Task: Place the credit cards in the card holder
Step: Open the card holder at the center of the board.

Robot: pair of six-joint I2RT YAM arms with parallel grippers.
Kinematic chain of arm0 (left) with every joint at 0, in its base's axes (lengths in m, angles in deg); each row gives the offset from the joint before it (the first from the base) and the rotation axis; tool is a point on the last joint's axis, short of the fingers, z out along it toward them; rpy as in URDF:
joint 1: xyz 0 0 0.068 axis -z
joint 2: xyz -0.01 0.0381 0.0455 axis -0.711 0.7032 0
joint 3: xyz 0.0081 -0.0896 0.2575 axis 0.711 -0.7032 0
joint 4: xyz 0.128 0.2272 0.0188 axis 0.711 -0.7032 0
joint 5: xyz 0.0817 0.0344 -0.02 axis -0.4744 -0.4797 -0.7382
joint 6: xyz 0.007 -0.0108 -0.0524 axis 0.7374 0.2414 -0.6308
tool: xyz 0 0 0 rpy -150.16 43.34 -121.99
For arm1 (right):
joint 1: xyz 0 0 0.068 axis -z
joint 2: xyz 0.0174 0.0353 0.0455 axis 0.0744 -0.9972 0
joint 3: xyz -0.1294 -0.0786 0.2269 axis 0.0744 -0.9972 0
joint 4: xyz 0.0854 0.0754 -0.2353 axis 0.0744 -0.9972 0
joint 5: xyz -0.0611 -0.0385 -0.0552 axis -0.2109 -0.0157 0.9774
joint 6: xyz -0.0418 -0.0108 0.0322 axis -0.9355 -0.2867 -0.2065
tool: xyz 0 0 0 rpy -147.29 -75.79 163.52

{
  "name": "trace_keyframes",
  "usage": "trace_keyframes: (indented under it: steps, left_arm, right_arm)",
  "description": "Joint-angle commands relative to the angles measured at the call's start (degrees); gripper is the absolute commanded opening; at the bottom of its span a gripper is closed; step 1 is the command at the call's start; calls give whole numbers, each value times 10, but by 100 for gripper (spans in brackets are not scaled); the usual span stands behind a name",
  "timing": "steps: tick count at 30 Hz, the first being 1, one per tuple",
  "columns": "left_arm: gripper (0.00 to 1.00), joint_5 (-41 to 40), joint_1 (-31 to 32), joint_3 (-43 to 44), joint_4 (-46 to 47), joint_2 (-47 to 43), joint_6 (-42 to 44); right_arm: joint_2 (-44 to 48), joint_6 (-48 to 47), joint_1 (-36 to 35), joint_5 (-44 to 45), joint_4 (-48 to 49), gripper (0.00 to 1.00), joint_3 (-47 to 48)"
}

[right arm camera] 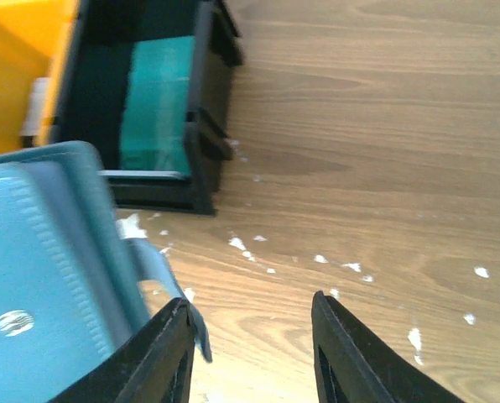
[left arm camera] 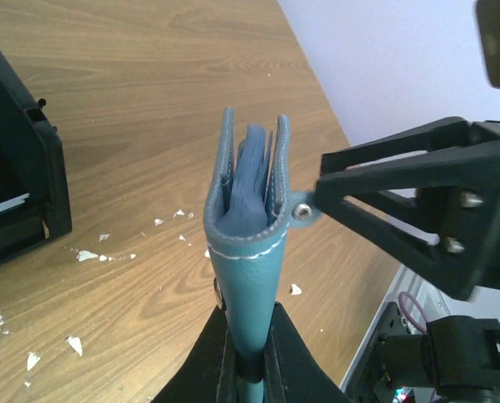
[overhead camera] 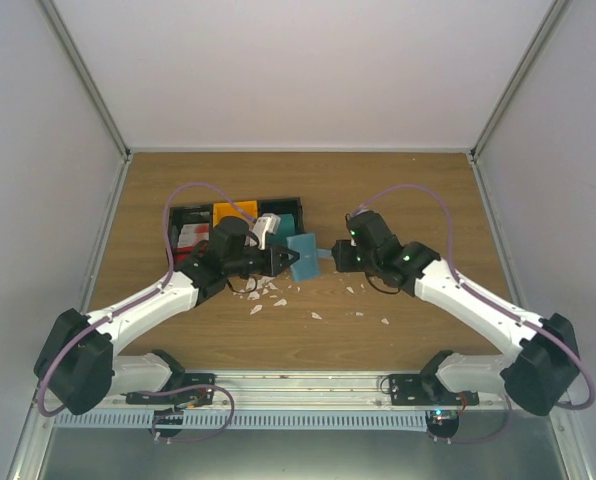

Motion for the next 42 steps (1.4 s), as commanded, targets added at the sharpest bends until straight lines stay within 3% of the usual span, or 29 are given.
trace_keyframes:
  steps: [1, 4, 9, 16, 19, 25, 28, 36, 42]
  left_arm:
    - [0, 4, -4, -9, 53, 5, 15]
    - [0, 15, -4, -11, 52, 4, 15]
    - [0, 24, -3, -12, 50, -1, 12]
    - [0, 41, -3, -19, 48, -2, 3]
    - [1, 47, -4, -26, 46, -4, 1]
    - [42, 43, -3, -60, 6, 4, 13]
    - [56, 21, -4, -96, 6, 4, 6]
    - [69, -86, -4, -110, -33, 10, 17]
    - [79, -90, -4, -122, -13, -24, 13]
  right_arm:
    - [51, -12, 4, -99, 100, 44, -39]
    - [56, -12, 12, -143, 141, 47, -59]
    - [36, -13, 16, -148, 150, 44, -71]
    - [19, -22, 17, -149, 174, 22, -92]
    - [23, -34, 17, -164, 200, 4, -97]
    - [32, -15, 12, -221, 156, 0, -118]
    - [49, -5, 11, -254, 120, 1, -135]
    - [19, -25, 9, -320, 71, 1, -130]
    - [-15, -6, 3, -369, 68, 0, -94]
